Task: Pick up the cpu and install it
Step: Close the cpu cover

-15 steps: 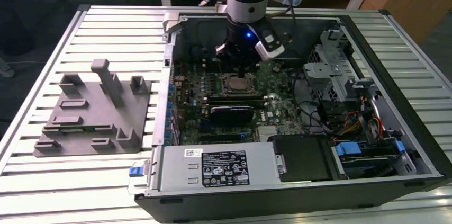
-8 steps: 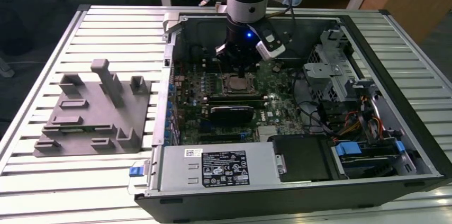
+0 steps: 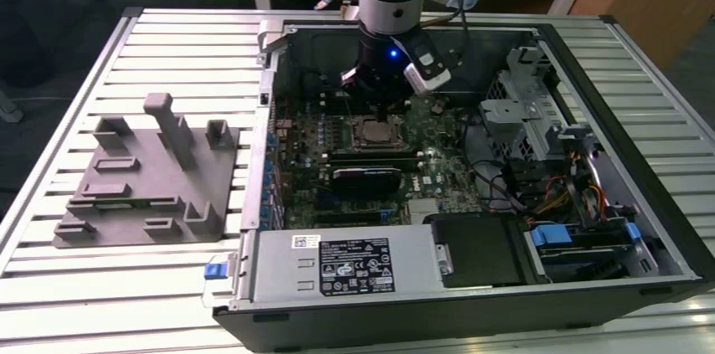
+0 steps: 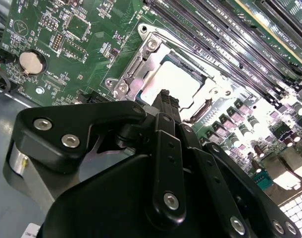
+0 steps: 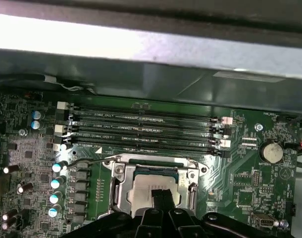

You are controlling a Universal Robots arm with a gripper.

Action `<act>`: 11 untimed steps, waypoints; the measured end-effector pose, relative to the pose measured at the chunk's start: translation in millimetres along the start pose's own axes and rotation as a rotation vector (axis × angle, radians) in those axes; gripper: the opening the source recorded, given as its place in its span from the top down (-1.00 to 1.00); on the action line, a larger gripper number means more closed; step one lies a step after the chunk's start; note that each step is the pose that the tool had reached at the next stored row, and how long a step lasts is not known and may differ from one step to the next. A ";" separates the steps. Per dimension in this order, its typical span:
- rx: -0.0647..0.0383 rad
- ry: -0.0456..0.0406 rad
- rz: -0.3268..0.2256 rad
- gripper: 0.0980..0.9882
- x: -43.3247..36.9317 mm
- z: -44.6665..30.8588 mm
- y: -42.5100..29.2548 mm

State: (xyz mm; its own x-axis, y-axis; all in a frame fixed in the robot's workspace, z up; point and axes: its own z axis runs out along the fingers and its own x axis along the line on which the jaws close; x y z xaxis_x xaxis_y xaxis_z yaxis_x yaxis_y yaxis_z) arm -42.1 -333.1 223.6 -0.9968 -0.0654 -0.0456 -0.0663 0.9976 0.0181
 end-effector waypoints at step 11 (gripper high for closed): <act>0.006 -0.0011 0.061 0.98 -0.1 -1.5 0.0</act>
State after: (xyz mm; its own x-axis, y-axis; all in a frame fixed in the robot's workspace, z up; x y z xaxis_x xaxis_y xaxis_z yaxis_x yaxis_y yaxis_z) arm -42.1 -333.1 225.1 -0.9989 -0.0048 -0.0457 -0.0055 0.9999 0.0148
